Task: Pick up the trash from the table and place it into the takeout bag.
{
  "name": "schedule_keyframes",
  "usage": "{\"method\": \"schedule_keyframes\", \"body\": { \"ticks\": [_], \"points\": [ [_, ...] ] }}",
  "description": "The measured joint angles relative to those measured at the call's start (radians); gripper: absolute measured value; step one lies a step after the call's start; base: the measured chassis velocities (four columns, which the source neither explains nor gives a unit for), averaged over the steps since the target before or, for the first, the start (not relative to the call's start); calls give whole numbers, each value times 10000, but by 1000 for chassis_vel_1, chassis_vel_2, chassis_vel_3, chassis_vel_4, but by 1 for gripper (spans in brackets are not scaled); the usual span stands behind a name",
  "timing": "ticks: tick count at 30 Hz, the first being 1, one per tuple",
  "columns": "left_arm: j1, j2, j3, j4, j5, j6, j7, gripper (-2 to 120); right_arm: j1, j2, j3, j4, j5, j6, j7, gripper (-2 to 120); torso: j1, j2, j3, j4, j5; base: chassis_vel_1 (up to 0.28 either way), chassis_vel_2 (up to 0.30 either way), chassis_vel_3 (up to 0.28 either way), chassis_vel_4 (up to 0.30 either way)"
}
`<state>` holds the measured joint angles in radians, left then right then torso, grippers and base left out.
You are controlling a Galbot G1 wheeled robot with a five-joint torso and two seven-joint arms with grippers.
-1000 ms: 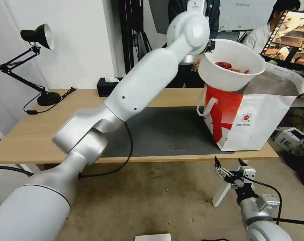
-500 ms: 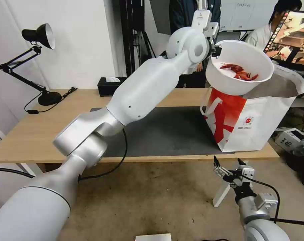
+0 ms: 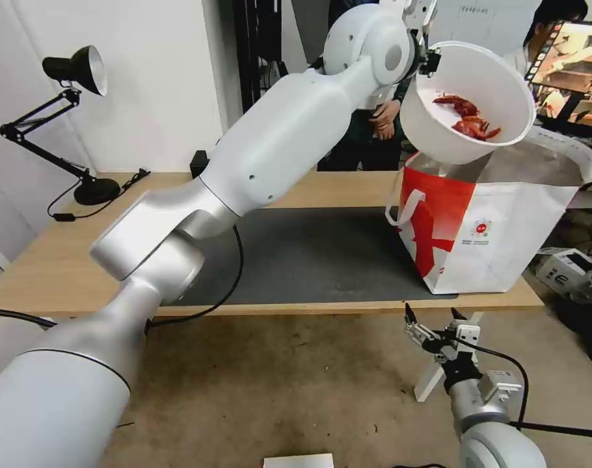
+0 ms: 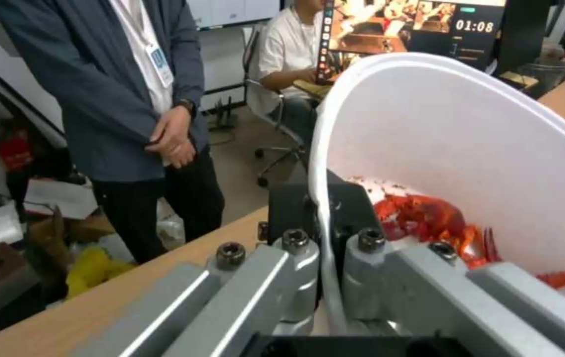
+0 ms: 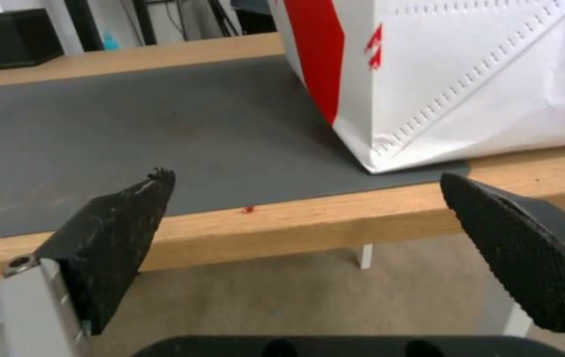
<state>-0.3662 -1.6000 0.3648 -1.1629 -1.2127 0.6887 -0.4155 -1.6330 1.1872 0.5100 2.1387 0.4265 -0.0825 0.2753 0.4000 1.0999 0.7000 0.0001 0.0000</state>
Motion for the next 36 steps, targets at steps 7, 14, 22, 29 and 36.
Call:
{"method": "schedule_keyframes", "body": {
  "ticks": [7,14,22,29,36],
  "points": [
    [335,1,292,-117,-40,-283,222,0,-115,60,-30,60,-31,-44,140,100,0,1,0,-2,0,0,0,0,0],
    [821,21,463,-357,423,-52,403,0,-134,133,-174,74,-85,-51,280,100,-1,1,0,-1,0,0,0,0,0],
    [1066,37,917,-668,985,391,532,0,-182,144,-108,103,-85,-51,301,100,-1,1,0,-1,0,0,0,0,0],
    [1097,41,1156,-815,1028,455,544,0,-193,186,-66,72,-79,-52,302,100,0,1,0,-1,0,0,0,0,0],
    [1079,39,1262,-824,1019,464,592,23,-110,195,-112,-6,-63,-52,294,100,0,1,0,0,0,0,0,0,0]
  ]
}}
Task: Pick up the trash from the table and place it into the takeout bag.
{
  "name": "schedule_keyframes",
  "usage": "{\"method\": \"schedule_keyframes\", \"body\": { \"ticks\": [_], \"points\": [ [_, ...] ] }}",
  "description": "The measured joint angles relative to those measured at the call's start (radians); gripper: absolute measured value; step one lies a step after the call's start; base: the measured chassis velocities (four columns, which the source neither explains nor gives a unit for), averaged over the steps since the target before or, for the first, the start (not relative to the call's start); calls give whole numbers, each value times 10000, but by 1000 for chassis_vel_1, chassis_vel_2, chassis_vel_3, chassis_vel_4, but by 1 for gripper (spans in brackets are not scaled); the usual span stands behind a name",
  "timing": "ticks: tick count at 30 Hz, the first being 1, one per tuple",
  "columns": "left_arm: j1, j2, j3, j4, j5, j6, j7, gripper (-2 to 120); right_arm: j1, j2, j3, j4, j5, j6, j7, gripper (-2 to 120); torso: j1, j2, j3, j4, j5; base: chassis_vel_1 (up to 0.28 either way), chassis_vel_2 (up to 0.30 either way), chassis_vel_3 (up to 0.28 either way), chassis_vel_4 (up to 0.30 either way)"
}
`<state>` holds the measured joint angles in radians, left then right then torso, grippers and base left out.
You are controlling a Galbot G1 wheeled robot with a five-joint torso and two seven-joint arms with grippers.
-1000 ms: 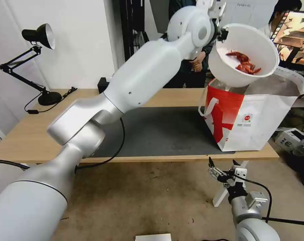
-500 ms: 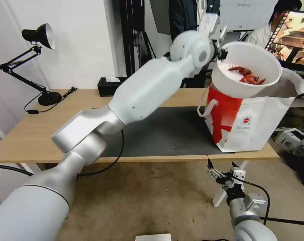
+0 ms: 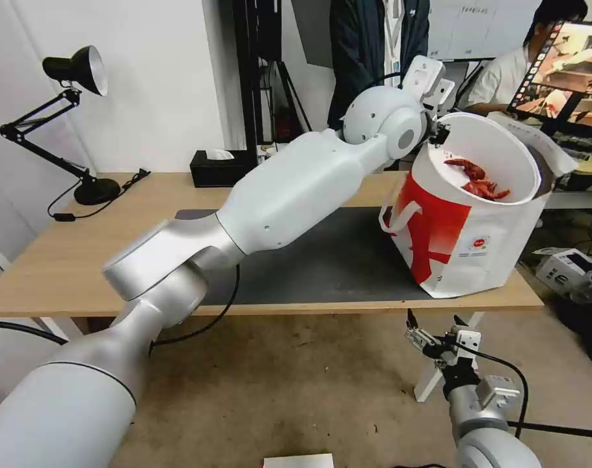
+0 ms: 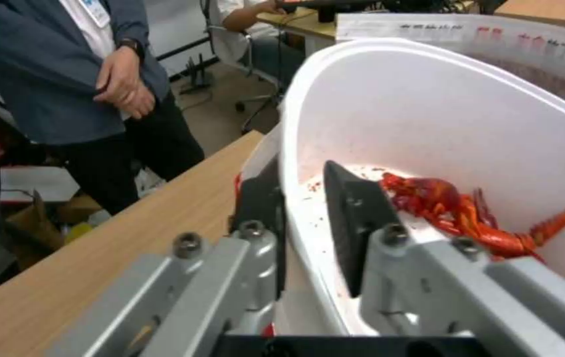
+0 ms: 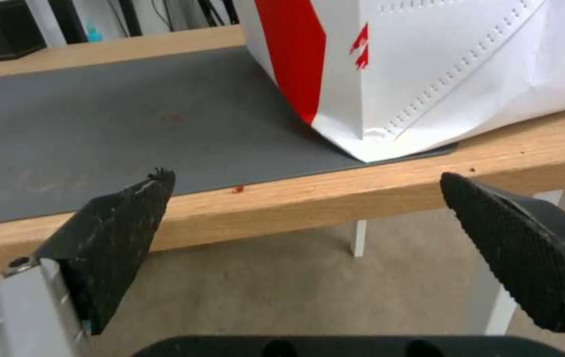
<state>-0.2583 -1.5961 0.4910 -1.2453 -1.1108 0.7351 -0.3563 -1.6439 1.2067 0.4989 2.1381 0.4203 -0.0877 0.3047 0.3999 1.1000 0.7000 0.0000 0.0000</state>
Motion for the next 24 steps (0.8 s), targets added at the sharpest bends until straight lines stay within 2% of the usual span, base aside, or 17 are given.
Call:
{"method": "schedule_keyframes", "body": {
  "ticks": [3,4,7,8,11,12,15,16,19,24],
  "points": [
    [-81,0,0,37,-4,3,29,37,19,0,-6,-81,6,3,-19,100,0,0,0,-1,0,0,0,0,0],
    [-81,0,0,37,-4,3,29,37,19,0,-6,-81,6,3,-19,100,0,0,0,-1,0,0,0,0,0],
    [-191,-2,-42,120,-11,-79,141,51,86,-1,-93,-131,4,6,-30,100,0,0,0,0,0,0,0,0,0],
    [-191,-2,-42,120,-11,-79,141,51,86,-1,-93,-131,4,6,-30,100,0,0,0,0,0,0,0,0,0],
    [-244,-2,-93,147,-31,-176,196,66,175,-9,-190,-180,1,6,-30,100,0,0,0,0,0,0,0,0,0],
    [-244,-2,-93,147,-31,-176,196,66,175,-9,-190,-180,1,6,-30,100,0,0,0,0,0,0,0,0,0],
    [-249,-2,-118,147,-49,-179,202,81,234,-17,-289,-233,-5,6,-25,100,0,0,0,0,0,0,0,0,0],
    [-249,-2,-118,147,-49,-179,202,81,234,-17,-289,-233,-5,6,-25,100,0,0,0,0,0,0,0,0,0],
    [-259,-2,-170,147,-58,-183,203,94,234,-18,-348,-253,-26,10,-14,100,0,0,0,0,0,0,0,0,0],
    [-299,-1,-193,136,-69,-201,226,99,227,-23,-347,-266,-33,13,-11,100,0,0,0,0,0,0,0,0,0]
  ]
}}
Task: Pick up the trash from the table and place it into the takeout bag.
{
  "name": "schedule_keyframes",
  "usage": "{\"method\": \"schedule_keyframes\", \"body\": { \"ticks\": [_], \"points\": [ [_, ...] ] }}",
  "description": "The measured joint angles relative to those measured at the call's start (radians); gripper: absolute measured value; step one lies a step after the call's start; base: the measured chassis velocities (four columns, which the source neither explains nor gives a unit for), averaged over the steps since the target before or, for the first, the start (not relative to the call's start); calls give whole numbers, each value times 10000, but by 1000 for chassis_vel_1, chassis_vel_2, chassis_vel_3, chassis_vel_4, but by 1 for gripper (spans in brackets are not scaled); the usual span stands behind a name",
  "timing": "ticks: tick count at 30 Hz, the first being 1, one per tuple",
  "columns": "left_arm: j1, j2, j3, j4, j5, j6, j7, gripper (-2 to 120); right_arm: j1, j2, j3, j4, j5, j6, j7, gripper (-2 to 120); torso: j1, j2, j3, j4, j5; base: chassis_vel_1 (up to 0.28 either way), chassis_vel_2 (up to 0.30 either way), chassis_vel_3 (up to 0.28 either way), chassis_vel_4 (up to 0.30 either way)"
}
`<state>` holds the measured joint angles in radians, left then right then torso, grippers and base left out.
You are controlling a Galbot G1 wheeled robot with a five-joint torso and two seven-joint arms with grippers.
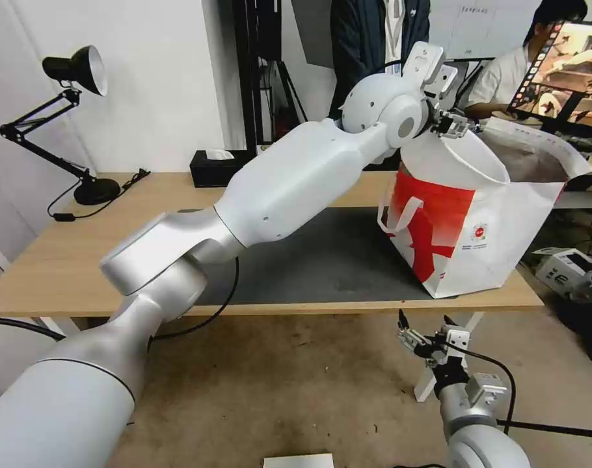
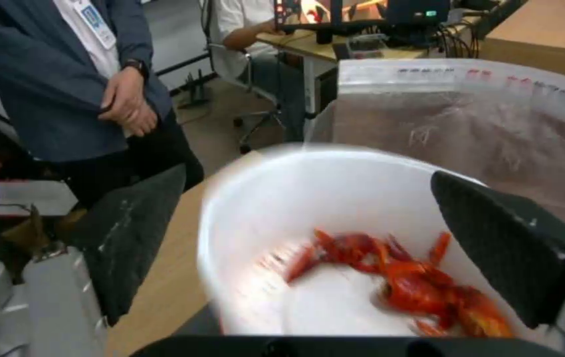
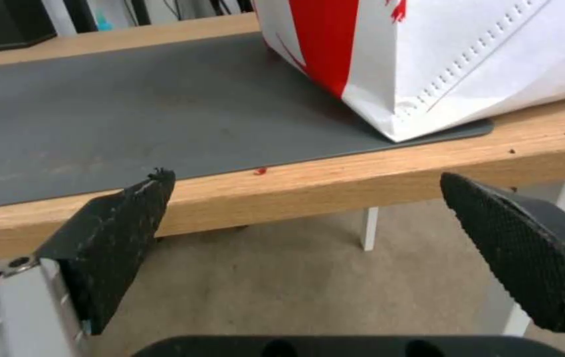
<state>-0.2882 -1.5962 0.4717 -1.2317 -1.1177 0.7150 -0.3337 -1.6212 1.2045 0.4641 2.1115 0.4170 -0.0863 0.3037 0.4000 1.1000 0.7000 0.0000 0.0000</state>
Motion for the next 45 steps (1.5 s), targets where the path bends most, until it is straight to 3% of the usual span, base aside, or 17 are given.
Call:
{"method": "schedule_keyframes", "body": {
  "ticks": [8,14,16,18,21,25,27,28,31,32,35,36,39,40,44,45],
  "points": [
    [39,6,-147,-17,-6,-19,-22,100,-45,6,-37,-66,-69,22,1,100,0,0,0,-1,0,0,0,0,0],
    [402,28,-1064,-358,-152,9,-733,100,10,14,38,-74,-64,34,-1,100,-1,0,0,0,0,0,0,0,0],
    [743,118,-1701,-842,-290,8,-1280,100,104,8,132,-49,-40,36,-16,100,0,0,-1,-1,0,0,0,0,0],
    [877,232,-1895,-1116,-348,-21,-1406,100,163,-5,165,-33,-26,36,-23,100,0,0,-1,-4,0,0,0,0,0],
    [1563,1118,-2381,-2357,-166,-557,-1583,100,318,-75,315,55,26,37,-42,100,-1,0,-1,-1,-1,0,0,0,0],
    [2134,1922,-2576,-3066,132,-927,-1594,100,337,-107,441,180,33,37,-76,100,0,0,-1,-3,-4,0,0,0,0],
    [3541,3659,-2940,-4496,570,-1595,-1398,100,421,-156,560,436,35,37,-255,100,0,-1,0,1,-6,0,0,0,0],
    [3541,3659,-2940,-4496,570,-1595,-1398,100,421,-156,560,436,35,37,-255,100,0,-1,0,1,-6,0,0,0,0],
    [5742,5282,-3986,-6041,1108,-2511,-1011,100,639,-264,466,651,17,29,-382,100,0,-1,0,0,-9,0,0,0,0],
    [5742,5282,-3986,-6041,1108,-2511,-1011,100,639,-264,466,651,17,29,-382,100,0,-1,0,0,-9,0,0,0,0],
    [8661,6500,-5767,-7438,1988,-3283,-577,100,966,-367,226,819,-77,-23,-448,100,0,-1,-1,3,-11,0,0,0,0],
    [8661,6500,-5767,-7438,1988,-3283,-577,100,966,-367,226,819,-77,-23,-448,100,0,-1,-1,3,-11,0,0,0,0],
    [11721,6930,-7813,-8810,2887,-3620,-388,100,1216,-387,48,994,-333,-54,-575,100,-2,0,-2,8,-4,0,0,0,0],
    [11721,6930,-7813,-8810,2887,-3620,-388,100,1216,-387,48,994,-333,-54,-575,100,-2,0,-2,8,-4,0,0,0,0],
    [14857,6028,-10209,-10142,4408,-4105,176,100,1275,-408,118,1226,-575,-72,-681,100,-2,1,-3,-3,2,0,0,0,0],
    [14857,6028,-10209,-10142,4408,-4105,176,100,1275,-408,118,1226,-575,-72,-681,100,-2,1,-3,-3,2,0,0,0,0]
  ]
}}
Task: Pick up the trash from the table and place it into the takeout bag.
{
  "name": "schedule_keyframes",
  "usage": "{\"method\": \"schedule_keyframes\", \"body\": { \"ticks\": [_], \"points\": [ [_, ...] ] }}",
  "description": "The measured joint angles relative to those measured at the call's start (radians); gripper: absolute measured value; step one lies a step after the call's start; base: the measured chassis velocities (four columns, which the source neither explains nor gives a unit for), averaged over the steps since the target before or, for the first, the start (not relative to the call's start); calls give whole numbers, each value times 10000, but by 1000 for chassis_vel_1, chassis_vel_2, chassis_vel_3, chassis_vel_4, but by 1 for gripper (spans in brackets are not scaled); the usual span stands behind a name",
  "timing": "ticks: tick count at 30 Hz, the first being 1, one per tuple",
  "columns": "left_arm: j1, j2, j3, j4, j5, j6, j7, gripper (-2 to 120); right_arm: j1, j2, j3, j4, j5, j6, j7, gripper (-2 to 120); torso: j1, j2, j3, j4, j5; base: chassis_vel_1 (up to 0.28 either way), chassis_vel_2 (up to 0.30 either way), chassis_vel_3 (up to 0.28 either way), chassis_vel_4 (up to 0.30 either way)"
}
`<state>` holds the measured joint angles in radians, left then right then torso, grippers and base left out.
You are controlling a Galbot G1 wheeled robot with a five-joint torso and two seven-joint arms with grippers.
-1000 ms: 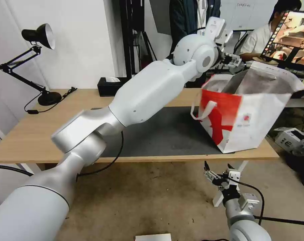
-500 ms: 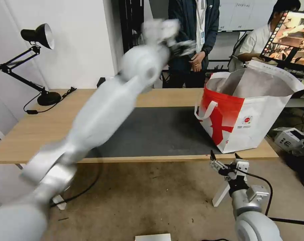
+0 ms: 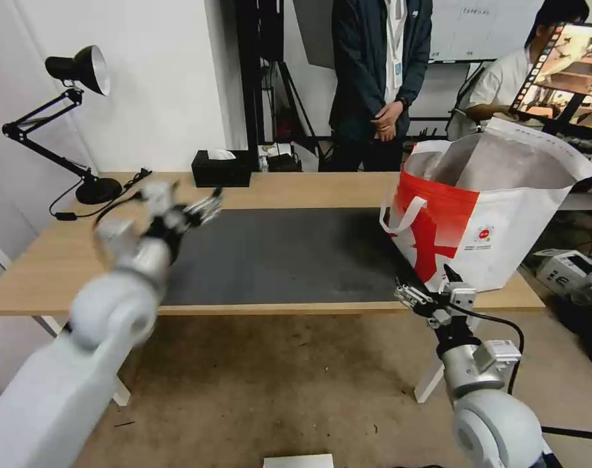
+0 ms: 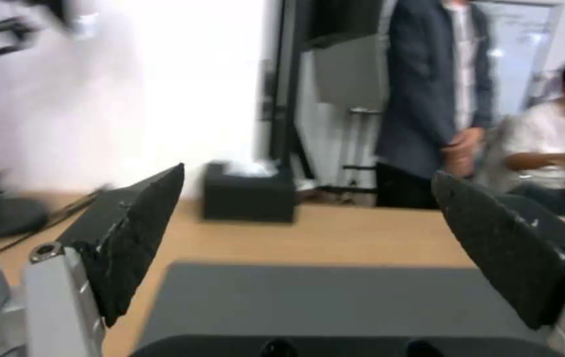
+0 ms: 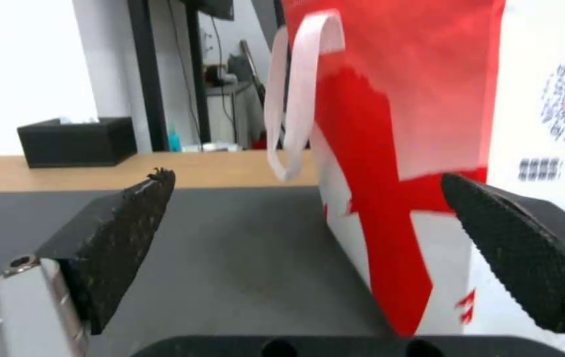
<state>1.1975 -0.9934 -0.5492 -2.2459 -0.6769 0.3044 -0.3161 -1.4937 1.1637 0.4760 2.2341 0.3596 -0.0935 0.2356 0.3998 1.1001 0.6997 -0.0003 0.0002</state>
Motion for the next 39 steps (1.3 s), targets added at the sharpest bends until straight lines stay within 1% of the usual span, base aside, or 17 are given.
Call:
{"method": "schedule_keyframes", "body": {
  "ticks": [2,3,5,6,7,8,9,10,11,12,13,14,15,17,18,21,39],
  "points": [
    [2298,-1140,-1263,-699,995,-517,652,100,-72,1,77,84,-196,-3,-91,100,0,0,1,6,-5,0,0,0,0],
    [2298,-1140,-1263,-699,995,-517,652,100,-72,1,77,84,-196,-3,-91,100,0,0,1,6,-5,0,0,0,0],
    [3908,-2005,-1938,-941,1886,-1309,1384,100,-534,144,391,268,-538,29,-300,100,-2,0,-1,12,-1,0,0,0,0],
    [4368,-2278,-2077,-971,2149,-1595,1663,100,-825,270,612,380,-749,93,-356,100,-2,1,-1,7,-1,0,0,0,0],
    [4846,-2563,-2257,-1045,2318,-1861,1889,100,-1099,393,799,478,-925,190,-395,100,-2,2,-1,-7,-6,0,0,0,0],
    [4846,-2563,-2257,-1045,2318,-1861,1889,100,-1099,393,799,478,-925,190,-395,100,-2,2,-1,-7,-6,0,0,0,0],
    [5472,-2940,-2497,-1153,2514,-2239,2102,100,-1312,484,906,524,-1060,257,-447,100,-2,1,-1,-9,-3,0,0,0,0],
    [5971,-3283,-2689,-1228,2790,-2616,2283,100,-1442,536,955,556,-1154,309,-487,100,-2,1,0,-1,2,0,0,0,0],
    [5971,-3283,-2689,-1228,2790,-2616,2283,100,-1442,536,955,556,-1154,309,-487,100,-2,1,0,-1,2,0,0,0,0],
    [6505,-3730,-2836,-1273,3268,-3222,2548,100,-1542,608,978,564,-1238,337,-530,100,-2,1,0,4,2,0,0,0,0],
    [6840,-4054,-2863,-1274,3614,-3659,2733,100,-1597,655,987,566,-1299,355,-552,100,-2,1,0,5,2,0,0,0,0],
    [6840,-4054,-2863,-1274,3614,-3659,2733,100,-1597,655,987,566,-1299,355,-552,100,-2,1,0,5,2,0,0,0,0],
    [7106,-4347,-2825,-1275,3826,-3989,2871,100,-1642,693,994,566,-1380,379,-575,100,-1,1,0,3,1,0,0,0,0],
    [7479,-4748,-2569,-1345,3996,-4371,3002,100,-1695,744,1009,566,-1511,497,-674,100,0,1,1,3,-2,0,0,0,0],
    [7479,-4748,-2569,-1345,3996,-4371,3002,100,-1695,744,1009,566,-1511,497,-674,100,0,1,1,3,-2,0,0,0,0],
    [7713,-5094,-2163,-1453,4191,-4599,3080,100,-1730,821,980,608,-1653,638,-775,100,1,1,1,2,0,0,0,0,0],
    [7595,-5067,-2065,-1444,4149,-4552,3051,100,-1723,842,950,620,-1719,643,-767,100,2,0,3,2,-2,0,0,0,0]
  ]
}}
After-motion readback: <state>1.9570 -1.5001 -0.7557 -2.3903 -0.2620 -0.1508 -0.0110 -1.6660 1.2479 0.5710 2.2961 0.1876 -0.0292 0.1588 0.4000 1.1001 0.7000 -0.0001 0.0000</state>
